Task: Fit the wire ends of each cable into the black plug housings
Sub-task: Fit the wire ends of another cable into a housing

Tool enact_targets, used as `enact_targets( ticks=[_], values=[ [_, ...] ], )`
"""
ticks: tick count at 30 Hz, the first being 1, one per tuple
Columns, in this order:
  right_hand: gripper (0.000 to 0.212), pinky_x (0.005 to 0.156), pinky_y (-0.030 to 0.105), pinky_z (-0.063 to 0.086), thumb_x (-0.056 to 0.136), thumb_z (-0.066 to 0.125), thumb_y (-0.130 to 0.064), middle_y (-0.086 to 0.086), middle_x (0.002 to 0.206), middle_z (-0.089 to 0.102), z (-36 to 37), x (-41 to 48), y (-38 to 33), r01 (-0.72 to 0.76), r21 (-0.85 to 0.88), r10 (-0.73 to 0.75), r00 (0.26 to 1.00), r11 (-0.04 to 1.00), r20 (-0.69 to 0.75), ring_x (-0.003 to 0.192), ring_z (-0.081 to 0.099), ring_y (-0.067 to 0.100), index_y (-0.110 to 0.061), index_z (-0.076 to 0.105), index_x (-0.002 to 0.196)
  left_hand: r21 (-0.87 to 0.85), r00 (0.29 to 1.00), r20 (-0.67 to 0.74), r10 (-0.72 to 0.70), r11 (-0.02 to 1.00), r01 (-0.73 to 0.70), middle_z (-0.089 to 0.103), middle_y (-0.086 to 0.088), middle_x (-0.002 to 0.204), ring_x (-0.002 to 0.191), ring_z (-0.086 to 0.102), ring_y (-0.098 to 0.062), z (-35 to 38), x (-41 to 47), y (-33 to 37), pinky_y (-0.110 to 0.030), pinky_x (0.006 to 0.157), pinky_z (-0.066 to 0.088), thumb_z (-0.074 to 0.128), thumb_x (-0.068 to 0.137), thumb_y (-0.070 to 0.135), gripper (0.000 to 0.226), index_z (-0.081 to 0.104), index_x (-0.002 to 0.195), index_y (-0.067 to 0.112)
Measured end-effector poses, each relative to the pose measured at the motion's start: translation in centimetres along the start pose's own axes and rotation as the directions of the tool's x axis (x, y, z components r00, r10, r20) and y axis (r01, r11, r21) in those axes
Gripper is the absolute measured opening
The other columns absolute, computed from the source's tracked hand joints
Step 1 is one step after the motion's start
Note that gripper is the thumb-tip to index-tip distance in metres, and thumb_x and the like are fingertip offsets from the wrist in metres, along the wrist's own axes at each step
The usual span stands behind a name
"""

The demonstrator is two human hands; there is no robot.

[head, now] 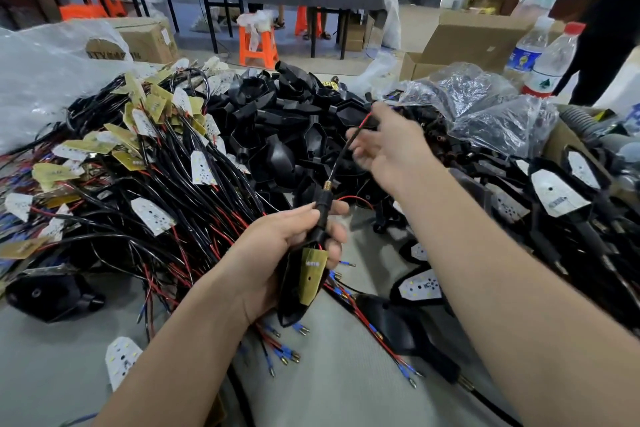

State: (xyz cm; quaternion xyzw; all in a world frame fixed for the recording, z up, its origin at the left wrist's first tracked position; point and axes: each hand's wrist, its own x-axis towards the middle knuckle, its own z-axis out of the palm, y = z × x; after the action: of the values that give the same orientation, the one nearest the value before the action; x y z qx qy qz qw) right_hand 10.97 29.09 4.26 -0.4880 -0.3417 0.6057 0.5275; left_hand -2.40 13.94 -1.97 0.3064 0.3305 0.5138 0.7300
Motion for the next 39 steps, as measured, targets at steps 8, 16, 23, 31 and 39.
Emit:
enact_targets(
  ticks=[8,16,23,31,39],
  values=[
    [0.024,0.052,0.032,0.048,0.100,0.060,-0.022,0.011,0.072,0.062,-3.4,-8.3,6.4,-0.005,-0.253,0.128,0.873,0.967,0.471,0.050,0.050,0.018,-0.004,0.073,0.108,-0.040,0.994,-0.095,-0.058,0.998,0.054,0.069,-0.018,0.078,0.054,0.064,-0.023,-0.7,1.7,-0.4,-0.032,0.051,0.055,0.054,0.090,0.023,0.033,0.071,0.100,-0.003],
    [0.012,0.047,0.017,0.044,0.096,0.070,-0.016,0.006,0.071,0.068,-5.2,-7.7,6.4,0.116,-0.220,-0.073,0.978,0.968,0.195,0.053,0.059,0.010,-0.009,0.065,0.089,0.445,0.941,-0.258,0.218,0.892,-0.084,0.077,0.011,0.114,0.101,0.075,-0.009,-0.2,0.8,-0.5,-0.031,0.087,0.056,0.073,0.076,0.033,0.038,0.068,0.113,0.027],
    [0.028,0.038,0.018,0.037,0.092,0.077,-0.023,0.004,0.055,0.063,-5.7,-7.4,6.1,0.164,-0.149,-0.146,0.982,0.975,0.120,0.043,0.053,0.013,-0.011,0.053,0.082,0.963,0.893,-0.016,0.449,0.248,-0.107,0.067,0.024,0.103,0.084,0.068,-0.003,0.9,-0.7,-1.4,-0.019,0.067,0.054,0.087,0.063,0.014,0.071,0.049,0.111,0.051],
    [0.037,0.036,0.022,0.033,0.083,0.085,-0.028,0.003,0.054,0.059,-6.0,-7.1,6.0,0.170,-0.167,-0.162,0.985,0.971,0.060,0.042,0.049,0.013,-0.017,0.050,0.074,0.869,0.928,-0.050,0.369,0.474,-0.142,0.073,0.023,0.108,0.101,0.068,0.003,0.7,-0.5,-1.1,-0.007,0.082,0.047,0.086,0.071,0.018,0.047,0.068,0.109,0.040],
    [0.020,0.040,0.023,0.036,0.088,0.079,-0.014,0.001,0.058,0.062,-6.3,-6.9,5.9,0.152,-0.059,-0.145,0.983,0.987,0.108,0.044,0.051,0.012,-0.014,0.060,0.093,0.713,0.869,-0.217,0.444,0.680,-0.170,0.080,0.004,0.091,0.077,0.058,-0.018,1.0,0.0,-1.1,-0.031,0.078,0.047,0.067,0.096,0.009,0.025,0.070,0.080,0.028]
  ],
)
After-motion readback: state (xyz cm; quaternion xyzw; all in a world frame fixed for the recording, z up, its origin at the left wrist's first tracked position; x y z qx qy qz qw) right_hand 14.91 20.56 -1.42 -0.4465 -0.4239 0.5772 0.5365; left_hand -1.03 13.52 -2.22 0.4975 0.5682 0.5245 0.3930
